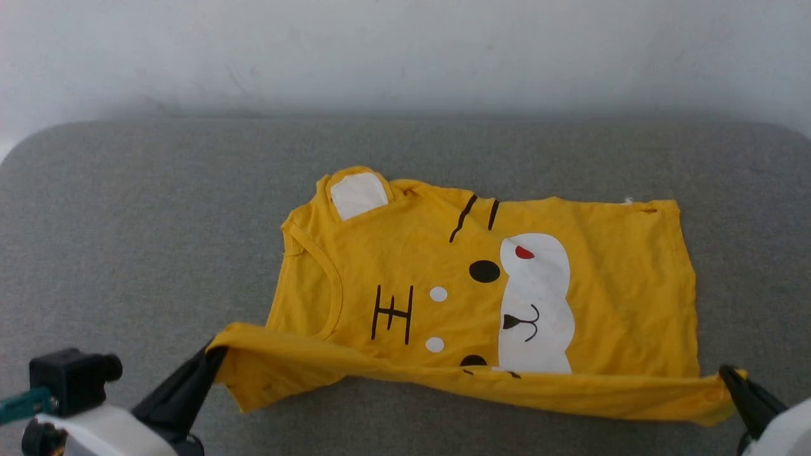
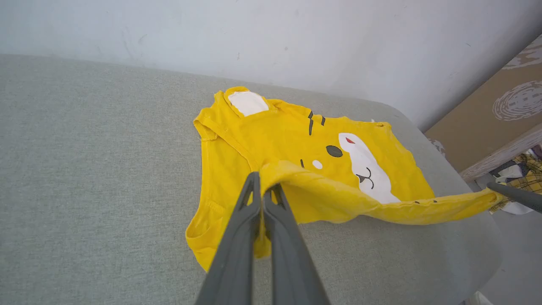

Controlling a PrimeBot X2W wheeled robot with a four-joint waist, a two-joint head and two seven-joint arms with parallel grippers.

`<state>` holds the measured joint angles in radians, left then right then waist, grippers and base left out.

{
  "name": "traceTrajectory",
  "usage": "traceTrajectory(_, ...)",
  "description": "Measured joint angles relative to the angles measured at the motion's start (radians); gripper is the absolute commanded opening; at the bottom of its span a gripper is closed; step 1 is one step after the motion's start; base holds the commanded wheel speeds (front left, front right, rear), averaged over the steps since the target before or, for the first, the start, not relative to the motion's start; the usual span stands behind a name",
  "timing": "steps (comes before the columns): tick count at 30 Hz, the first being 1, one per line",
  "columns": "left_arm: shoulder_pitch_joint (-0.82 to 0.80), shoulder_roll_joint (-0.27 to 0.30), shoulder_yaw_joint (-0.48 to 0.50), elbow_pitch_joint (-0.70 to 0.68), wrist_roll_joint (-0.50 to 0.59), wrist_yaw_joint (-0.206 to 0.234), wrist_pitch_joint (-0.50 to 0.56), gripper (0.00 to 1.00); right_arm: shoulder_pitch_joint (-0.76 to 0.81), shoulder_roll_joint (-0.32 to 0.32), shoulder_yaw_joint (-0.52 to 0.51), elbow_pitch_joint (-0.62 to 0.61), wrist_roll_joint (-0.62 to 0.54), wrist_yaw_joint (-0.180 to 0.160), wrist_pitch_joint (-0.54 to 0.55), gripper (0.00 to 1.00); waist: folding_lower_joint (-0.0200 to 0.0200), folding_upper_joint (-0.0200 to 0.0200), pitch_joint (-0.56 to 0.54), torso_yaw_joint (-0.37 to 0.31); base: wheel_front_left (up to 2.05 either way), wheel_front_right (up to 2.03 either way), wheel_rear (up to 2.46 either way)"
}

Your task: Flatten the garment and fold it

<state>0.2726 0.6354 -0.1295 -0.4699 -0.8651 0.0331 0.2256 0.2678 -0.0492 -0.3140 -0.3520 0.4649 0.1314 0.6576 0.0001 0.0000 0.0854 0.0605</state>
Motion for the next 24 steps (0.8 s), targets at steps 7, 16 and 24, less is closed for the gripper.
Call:
traceTrajectory(7,-0.255,0.003,-0.066,0.16,0.076,-0.078,-0.008,0.0,-0.172,-0.025,0.053,0.034,-0.063,0.0,-0.019,0.0,0.0002,0.0,0.111,-0.01,0.0,0.0,0.0)
traceTrajectory(16,-0.43,-0.057,-0.173,0.368,0.169,-0.12,-0.069,0.0,-0.285,-0.048,0.069,0.151,-0.114,0.0,-0.033,0.0,0.0002,0.0,0.224,-0.029,0.0,0.0,0.0)
traceTrajectory(24,-0.491,-0.091,-0.248,0.549,0.215,-0.131,-0.078,0.08,-0.31,-0.05,0.094,0.246,-0.119,0.0,-0.026,0.0,0.0,0.0,0.261,-0.027,0.0,0.0,0.0)
